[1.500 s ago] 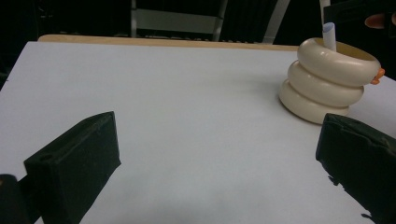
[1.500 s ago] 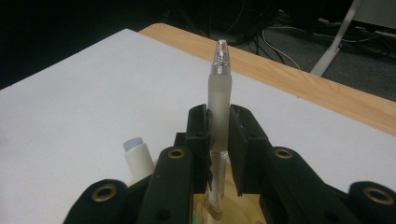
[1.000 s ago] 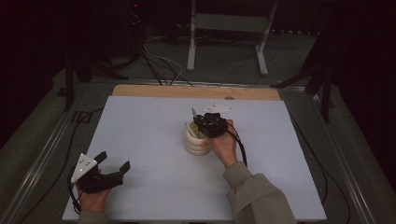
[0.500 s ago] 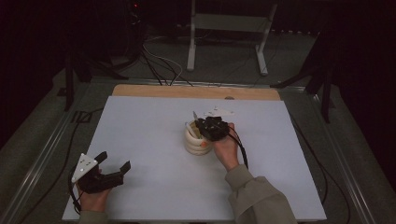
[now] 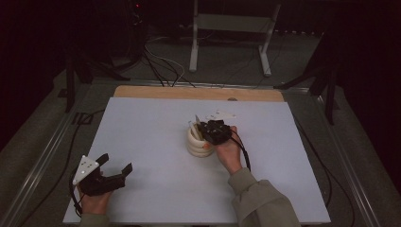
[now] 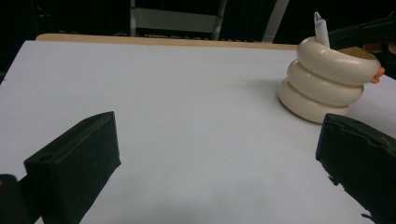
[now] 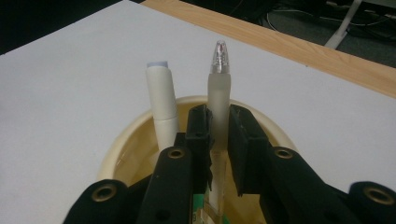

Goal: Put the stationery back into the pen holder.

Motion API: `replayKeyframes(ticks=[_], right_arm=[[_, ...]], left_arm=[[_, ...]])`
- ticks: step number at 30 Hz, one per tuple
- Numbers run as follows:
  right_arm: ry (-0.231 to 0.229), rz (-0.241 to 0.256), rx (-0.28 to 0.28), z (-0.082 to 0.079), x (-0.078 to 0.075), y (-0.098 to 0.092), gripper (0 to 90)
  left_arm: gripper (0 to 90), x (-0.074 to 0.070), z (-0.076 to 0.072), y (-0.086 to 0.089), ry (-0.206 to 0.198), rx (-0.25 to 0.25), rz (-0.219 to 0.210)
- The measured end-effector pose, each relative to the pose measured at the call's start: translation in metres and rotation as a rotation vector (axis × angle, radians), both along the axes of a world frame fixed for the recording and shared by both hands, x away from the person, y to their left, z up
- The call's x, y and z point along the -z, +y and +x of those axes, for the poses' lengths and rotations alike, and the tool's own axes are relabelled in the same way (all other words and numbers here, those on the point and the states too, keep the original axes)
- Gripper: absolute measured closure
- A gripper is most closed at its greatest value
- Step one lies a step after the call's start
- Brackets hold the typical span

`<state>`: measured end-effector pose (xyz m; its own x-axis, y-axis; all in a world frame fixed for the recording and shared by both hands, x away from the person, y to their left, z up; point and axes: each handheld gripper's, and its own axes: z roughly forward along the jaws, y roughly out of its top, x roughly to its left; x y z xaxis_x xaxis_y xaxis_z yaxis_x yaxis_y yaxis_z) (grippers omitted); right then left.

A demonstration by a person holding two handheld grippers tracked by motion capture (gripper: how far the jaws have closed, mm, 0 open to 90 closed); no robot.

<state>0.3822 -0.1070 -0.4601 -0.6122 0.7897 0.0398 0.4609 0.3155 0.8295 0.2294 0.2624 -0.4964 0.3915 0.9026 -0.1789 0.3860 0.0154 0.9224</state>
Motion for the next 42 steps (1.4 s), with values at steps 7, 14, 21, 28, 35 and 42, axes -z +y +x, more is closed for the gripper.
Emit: replayKeyframes(ticks=[7,14,21,28,35,42], right_arm=[[0.006,-0.005,-0.004,0.0002,-0.0002,0.0002,78.8],[0.019,-0.021,-0.018,0.0012,-0.0007,0.0007,78.5],[0.025,-0.029,-0.018,0.0018,-0.0010,0.0012,78.1],[0.026,-0.024,-0.020,0.0014,-0.0009,0.0014,73.2],[0.016,-0.018,-0.018,-0.0007,-0.0011,0.0023,62.0],[-0.001,0.006,-0.015,-0.0019,-0.0045,-0.0009,56.7]], left_arm=[[0.1,0.0001,0.0002,-0.0003,0.000,0.000,0.002],[0.2,0.0001,0.0003,-0.0005,0.001,0.001,0.002],[0.2,0.0000,0.0002,-0.0002,0.000,0.000,0.001],[0.2,-0.0002,0.0001,-0.0002,0.001,-0.001,0.001],[0.2,0.0000,0.0003,0.0002,0.001,-0.002,0.000],[0.2,0.0000,0.0004,-0.0001,0.001,0.000,0.000]])
